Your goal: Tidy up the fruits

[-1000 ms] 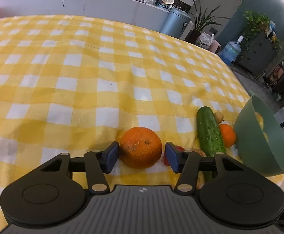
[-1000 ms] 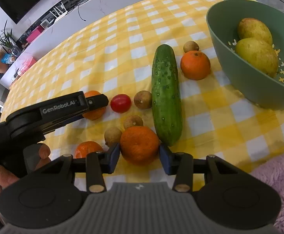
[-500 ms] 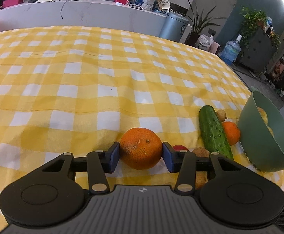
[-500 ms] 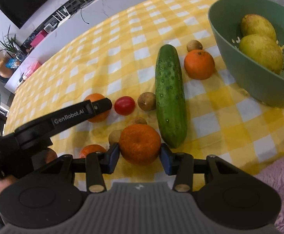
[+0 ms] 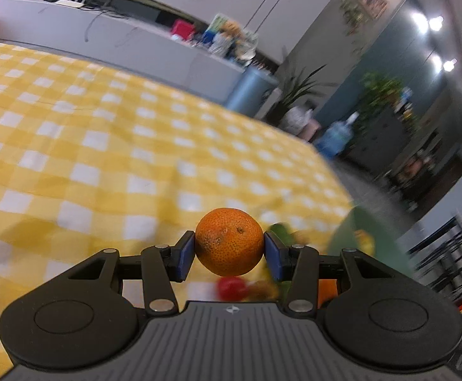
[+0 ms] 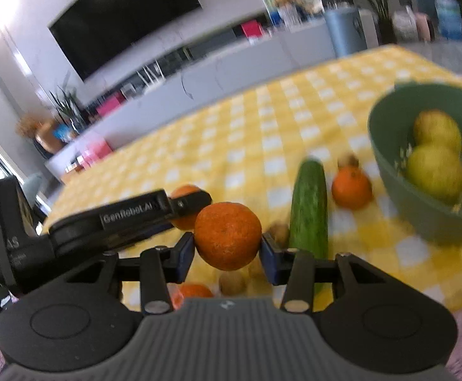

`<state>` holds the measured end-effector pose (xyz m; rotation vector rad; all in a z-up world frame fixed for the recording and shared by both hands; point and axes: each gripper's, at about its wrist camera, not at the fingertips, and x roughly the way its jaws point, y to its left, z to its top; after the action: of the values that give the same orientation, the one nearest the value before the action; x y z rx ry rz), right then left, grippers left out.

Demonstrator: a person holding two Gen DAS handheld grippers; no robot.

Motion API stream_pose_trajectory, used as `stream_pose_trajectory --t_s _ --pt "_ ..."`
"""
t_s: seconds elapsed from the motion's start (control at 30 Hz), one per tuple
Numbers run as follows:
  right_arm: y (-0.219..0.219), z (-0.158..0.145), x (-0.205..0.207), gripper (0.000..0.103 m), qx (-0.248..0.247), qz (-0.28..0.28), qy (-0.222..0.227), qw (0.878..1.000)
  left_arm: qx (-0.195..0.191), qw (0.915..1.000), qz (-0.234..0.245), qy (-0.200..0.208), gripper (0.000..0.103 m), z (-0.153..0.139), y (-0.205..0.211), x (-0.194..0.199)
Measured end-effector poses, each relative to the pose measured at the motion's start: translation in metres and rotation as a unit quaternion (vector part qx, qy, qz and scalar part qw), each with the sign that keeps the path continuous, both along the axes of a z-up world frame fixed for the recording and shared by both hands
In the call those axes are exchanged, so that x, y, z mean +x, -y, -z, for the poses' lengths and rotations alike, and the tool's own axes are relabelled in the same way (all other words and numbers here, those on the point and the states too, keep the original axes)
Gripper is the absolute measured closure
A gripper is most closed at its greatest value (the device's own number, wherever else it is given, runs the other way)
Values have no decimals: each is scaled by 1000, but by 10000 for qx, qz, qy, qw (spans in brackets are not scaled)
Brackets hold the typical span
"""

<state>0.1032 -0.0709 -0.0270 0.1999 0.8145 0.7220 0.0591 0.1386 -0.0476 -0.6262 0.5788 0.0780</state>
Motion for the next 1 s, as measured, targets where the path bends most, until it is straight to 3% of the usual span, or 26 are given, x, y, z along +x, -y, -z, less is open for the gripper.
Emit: stream_pose_trajectory --t_s 0.13,0.27,0.37,0.43,0.57,0.8,0.9,1.0 --pt "18 -17 -1 61 59 473 482 9977 -469 9980 141 389 51 -4 2 -2" --pt "45 -31 5 61 252 957 736 9924 -592 9964 389 469 51 -5 13 2" --pt "70 -39 9 61 528 1394 936 9844 -685 9933 710 594 51 -8 28 5" --pt "90 -40 13 61 728 1664 993 9783 -852 9870 1150 731 51 -6 39 9" --pt "124 -35 26 61 808 2160 728 9703 -1121 9747 1743 838 51 -5 64 16" --pt "168 -18 31 61 1134 3113 568 9418 -1047 9630 2378 718 50 1 112 30" --pt "173 -7 35 61 1326 3173 519 9376 -728 9641 2462 674 50 -5 122 35" --pt "177 1 41 61 1475 3286 310 9324 -845 9662 2363 597 51 -7 124 42"
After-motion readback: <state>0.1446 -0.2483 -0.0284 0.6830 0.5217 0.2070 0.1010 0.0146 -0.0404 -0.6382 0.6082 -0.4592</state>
